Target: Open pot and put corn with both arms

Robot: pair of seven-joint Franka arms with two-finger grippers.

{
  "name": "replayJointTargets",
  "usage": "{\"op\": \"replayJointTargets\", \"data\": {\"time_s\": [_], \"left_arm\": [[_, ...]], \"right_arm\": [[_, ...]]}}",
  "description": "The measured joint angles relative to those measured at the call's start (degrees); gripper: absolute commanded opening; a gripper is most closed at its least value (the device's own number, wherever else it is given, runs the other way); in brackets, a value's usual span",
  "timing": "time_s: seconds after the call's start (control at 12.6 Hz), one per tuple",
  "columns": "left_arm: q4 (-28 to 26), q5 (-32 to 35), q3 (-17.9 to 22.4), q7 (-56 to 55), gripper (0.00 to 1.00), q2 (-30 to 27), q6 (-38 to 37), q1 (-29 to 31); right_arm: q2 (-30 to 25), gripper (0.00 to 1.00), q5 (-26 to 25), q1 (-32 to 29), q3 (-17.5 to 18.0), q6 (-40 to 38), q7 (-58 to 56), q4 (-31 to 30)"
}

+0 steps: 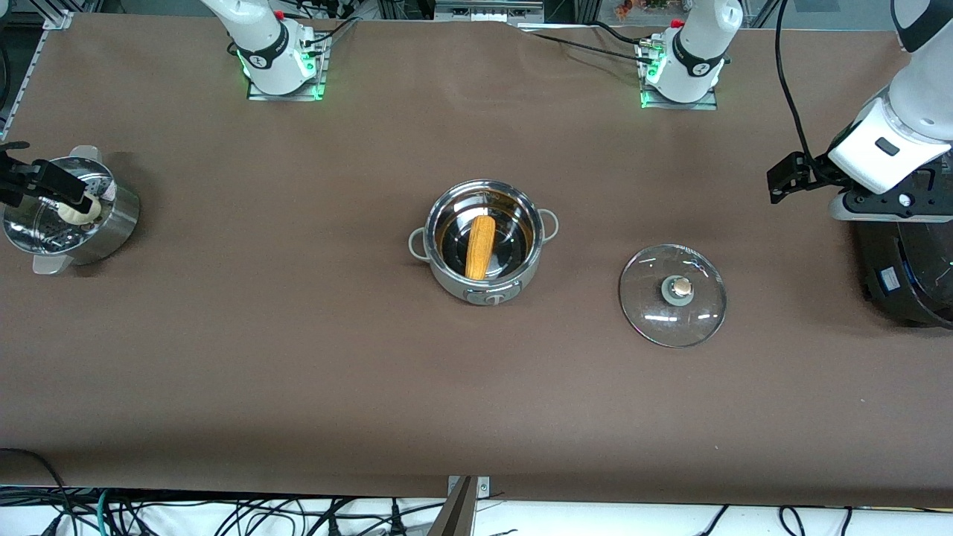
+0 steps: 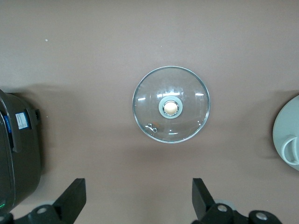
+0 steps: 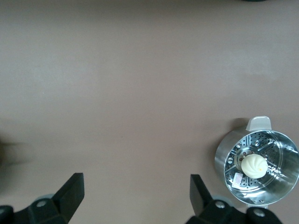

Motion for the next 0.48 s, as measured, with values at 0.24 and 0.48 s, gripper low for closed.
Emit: {"op": "replayJointTargets", "data": {"time_s": [0.24, 0.48], "left_arm": [[0.0, 0.0, 0.04, 0.0, 1.0, 0.0, 0.0, 0.01], [0.0, 0.0, 0.04, 0.0, 1.0, 0.0, 0.0, 0.01]], "right_arm": [[0.92, 1.0, 0.03, 0.16, 0.04, -0.27, 0.0, 0.0], [1.06, 1.0, 0.03, 0.16, 0.01, -0.27, 0.0, 0.01]]}}
